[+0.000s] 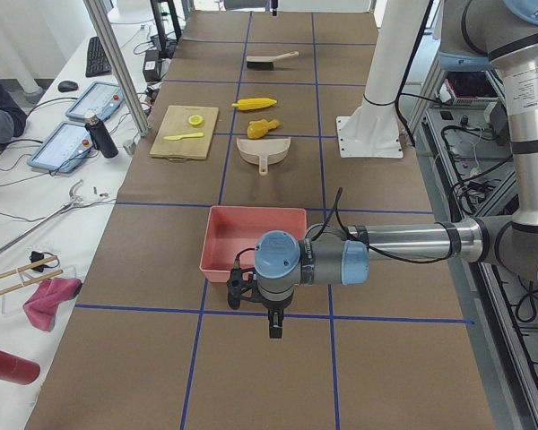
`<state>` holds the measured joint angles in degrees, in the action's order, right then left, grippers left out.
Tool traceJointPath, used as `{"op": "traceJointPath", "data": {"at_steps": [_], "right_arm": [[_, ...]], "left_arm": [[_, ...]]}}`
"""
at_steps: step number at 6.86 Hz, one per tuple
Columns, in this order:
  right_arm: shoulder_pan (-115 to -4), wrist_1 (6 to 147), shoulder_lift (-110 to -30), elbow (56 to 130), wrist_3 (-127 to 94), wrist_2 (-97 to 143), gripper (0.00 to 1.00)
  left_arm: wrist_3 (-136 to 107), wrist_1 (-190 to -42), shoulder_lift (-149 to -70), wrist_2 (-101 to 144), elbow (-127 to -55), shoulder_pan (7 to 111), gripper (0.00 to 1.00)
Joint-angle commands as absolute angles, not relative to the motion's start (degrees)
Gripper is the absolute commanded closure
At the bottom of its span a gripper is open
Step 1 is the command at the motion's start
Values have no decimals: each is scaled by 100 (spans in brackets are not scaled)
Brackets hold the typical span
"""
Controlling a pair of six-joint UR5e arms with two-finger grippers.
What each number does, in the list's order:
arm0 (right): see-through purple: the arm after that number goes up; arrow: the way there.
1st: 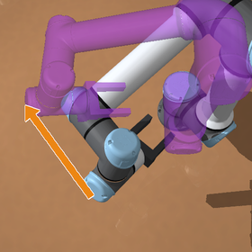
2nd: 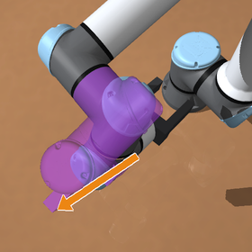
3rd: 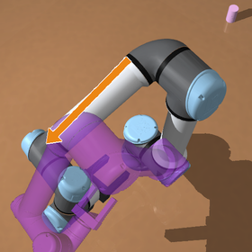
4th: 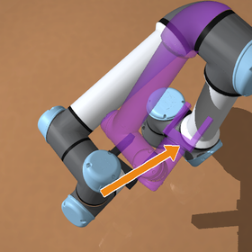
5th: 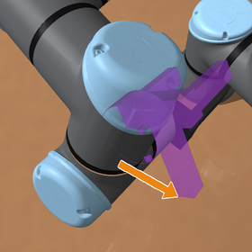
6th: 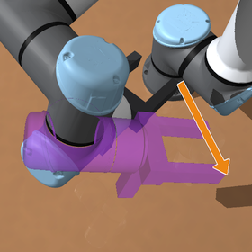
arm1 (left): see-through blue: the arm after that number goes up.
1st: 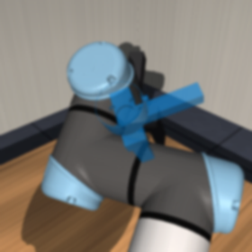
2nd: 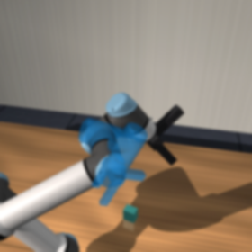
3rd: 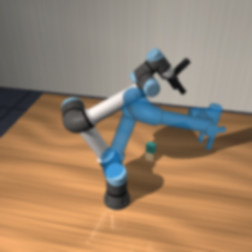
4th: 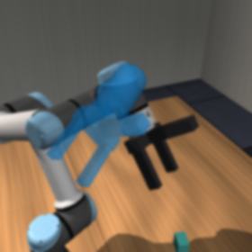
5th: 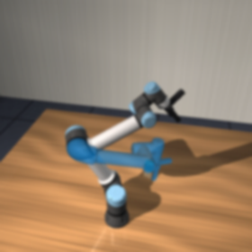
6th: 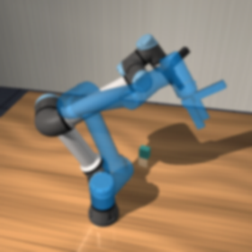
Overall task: Sweep and dump trash into bin
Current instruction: 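Grasp the dustpan handle with the left gripper while the right gripper grasps the brush handle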
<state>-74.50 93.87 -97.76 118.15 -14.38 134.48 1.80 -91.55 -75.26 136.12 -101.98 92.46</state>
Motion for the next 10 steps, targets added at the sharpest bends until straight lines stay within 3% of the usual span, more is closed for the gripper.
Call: {"op": "traceJointPath", "data": {"at_steps": [1,2,4,9,10], "right_arm": [[-6683,8834,-9791,11699,-2376,13289,0],[-6358,8668,-9791,11698,-2817,13289,0],[-5444,7678,-9782,11384,-3880,12712,0],[-5001,7436,-9791,10847,-4043,12542,0],[-4992,7427,-9791,10802,-4060,12568,0]], "left_arm": [[-207,-9123,-7776,13588,-10239,9229,1],[-228,-9167,-7813,13597,-10326,9089,1],[-202,-9185,-8197,13597,-10983,7822,1],[-211,-9308,-10594,12288,-11320,5298,1],[-202,-9316,-10704,11948,-11373,4987,1]]}}
